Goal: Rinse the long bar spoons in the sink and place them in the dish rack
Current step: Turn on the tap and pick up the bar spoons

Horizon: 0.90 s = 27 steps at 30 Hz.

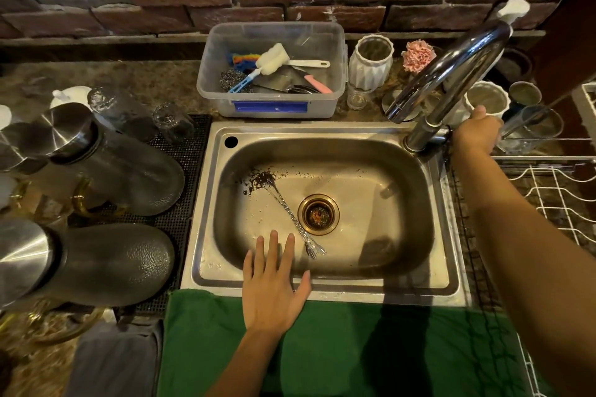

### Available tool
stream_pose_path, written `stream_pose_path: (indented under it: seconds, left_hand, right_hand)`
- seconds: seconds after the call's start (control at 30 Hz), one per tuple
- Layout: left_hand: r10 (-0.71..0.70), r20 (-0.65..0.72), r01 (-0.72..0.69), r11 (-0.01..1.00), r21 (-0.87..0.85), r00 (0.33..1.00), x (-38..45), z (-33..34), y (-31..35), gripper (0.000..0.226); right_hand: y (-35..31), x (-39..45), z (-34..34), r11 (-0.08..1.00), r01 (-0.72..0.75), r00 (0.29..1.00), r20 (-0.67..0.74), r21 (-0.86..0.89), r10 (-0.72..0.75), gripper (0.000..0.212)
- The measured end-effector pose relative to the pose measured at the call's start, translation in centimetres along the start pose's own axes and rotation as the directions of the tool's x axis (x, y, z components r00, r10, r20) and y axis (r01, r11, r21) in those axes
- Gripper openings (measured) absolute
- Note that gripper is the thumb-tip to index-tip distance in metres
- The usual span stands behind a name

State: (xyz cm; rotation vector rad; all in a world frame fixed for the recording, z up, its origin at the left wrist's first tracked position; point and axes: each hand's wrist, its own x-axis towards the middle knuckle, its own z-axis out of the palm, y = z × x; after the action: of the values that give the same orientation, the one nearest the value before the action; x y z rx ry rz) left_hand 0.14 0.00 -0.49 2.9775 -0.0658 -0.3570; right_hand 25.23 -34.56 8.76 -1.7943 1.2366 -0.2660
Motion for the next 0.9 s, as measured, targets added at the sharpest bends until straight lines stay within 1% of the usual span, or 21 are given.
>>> stream_pose_path:
  seconds: [0.1,0.23,0.67,0.83,0.9]
  left_hand:
    - [-0.001,-0.005,0.001,1.0,-0.01,1.0,0.0,0.0,0.0,0.077]
    - [-0.006,-0.009,0.006,1.0,-0.021,1.0,0.0,0.1,0.0,0.077]
    - [-0.009,-0.003,0.009,0.999,-0.033,1.0,0.1,0.0,0.0,0.076]
    - [-0.014,0.012,0.015,0.999,-0.032,1.0,0.1,0.1,0.0,0.075]
    - [-0.009,0.021,0.01,0.999,-0.033,1.0,0.1,0.1,0.0,0.074]
  right_hand:
    - [-0.4,0.0,0.2,0.999,-0.038,0.999,-0.019,0.009,0.038,0.051]
    - [-1.0,0.2,0.1,0.996,-0.088,0.996,-0.029,-0.025,0.088,0.049]
    - [-1.1,0.0,0.2,0.995,-0.093,0.994,-0.063,-0.043,0.09,0.047]
    - [-0.9,0.0,0.4,0.995,-0.098,0.993,-0.059,0.017,0.099,0.048]
    - [-0.5,0.2,0.5,0.994,-0.071,0.997,-0.007,0.078,0.071,0.05]
